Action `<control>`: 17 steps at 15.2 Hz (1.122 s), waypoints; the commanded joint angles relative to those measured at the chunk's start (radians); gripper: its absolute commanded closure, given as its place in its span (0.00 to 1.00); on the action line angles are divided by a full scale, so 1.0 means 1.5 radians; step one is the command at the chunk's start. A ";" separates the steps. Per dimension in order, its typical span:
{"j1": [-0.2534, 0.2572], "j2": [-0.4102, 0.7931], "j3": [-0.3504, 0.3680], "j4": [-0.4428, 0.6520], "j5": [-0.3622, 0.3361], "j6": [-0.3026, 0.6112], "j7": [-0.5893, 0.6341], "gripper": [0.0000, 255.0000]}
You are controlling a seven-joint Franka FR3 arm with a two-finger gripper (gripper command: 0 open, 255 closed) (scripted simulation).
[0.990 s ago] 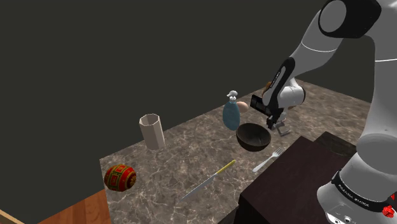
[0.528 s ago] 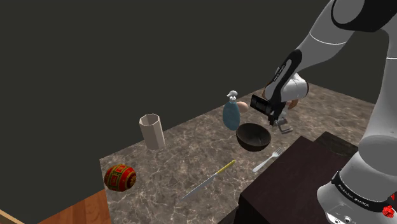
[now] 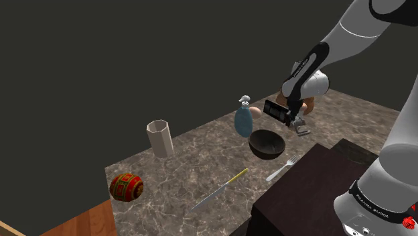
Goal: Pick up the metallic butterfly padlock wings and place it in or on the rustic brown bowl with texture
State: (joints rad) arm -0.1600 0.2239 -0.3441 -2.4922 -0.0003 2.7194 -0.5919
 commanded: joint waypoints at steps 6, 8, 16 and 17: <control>0.013 -0.069 -0.019 -0.002 -0.042 -0.064 0.027 1.00; 0.015 -0.088 -0.022 0.000 -0.052 -0.083 0.033 1.00; 0.017 -0.150 -0.025 0.010 -0.083 -0.154 0.051 1.00; 0.025 -0.162 -0.018 -0.004 -0.090 -0.152 0.073 1.00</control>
State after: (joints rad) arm -0.1290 -0.0057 -0.3767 -2.4872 -0.1278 2.4946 -0.5011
